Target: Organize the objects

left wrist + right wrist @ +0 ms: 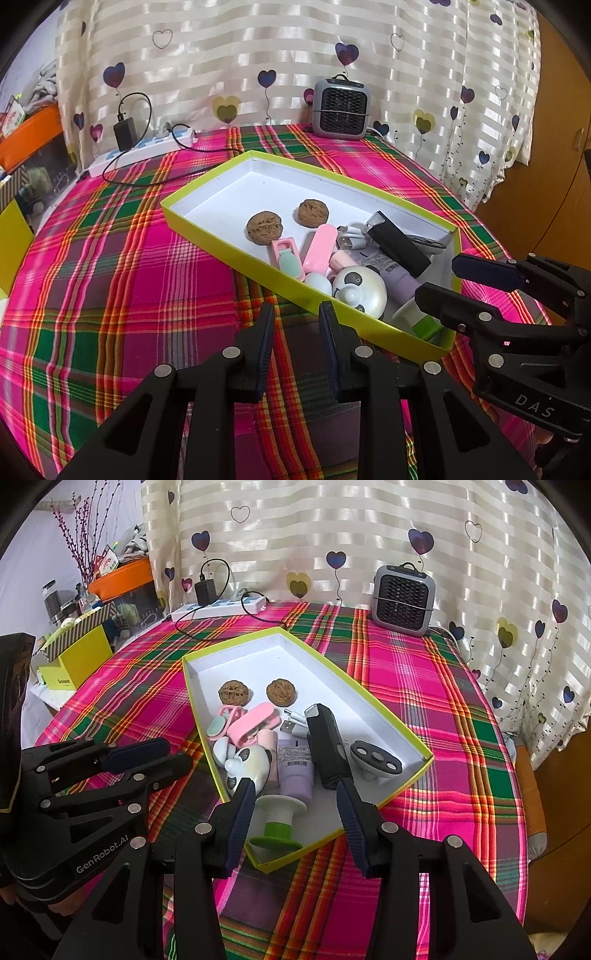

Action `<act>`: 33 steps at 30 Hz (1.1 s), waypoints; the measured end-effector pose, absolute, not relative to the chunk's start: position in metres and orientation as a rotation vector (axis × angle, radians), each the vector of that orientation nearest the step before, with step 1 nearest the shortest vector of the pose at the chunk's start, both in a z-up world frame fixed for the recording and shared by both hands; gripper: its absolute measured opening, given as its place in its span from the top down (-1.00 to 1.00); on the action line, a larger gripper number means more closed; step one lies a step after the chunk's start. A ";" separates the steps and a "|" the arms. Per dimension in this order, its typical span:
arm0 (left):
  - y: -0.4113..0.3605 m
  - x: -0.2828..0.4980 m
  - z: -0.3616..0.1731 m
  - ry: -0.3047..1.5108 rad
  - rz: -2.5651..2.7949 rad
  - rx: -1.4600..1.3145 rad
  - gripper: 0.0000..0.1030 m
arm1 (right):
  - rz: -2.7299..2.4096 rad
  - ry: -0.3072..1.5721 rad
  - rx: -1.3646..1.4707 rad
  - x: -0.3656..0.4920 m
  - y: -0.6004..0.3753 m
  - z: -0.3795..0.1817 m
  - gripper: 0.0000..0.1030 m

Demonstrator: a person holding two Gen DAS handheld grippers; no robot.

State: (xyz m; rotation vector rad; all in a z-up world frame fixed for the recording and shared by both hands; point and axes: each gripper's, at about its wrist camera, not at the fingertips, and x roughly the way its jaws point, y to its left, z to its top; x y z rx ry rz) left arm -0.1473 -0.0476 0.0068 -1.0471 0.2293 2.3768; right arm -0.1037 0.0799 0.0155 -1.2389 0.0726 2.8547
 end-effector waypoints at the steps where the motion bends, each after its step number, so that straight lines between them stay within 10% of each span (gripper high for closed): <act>1: -0.048 -0.147 0.007 0.228 2.376 -1.046 0.55 | 2.855 0.071 -1.238 -0.104 0.080 0.016 0.09; 33: -0.046 -0.147 0.005 0.245 2.386 -1.054 0.55 | 2.855 0.071 -1.240 -0.104 0.079 0.016 0.09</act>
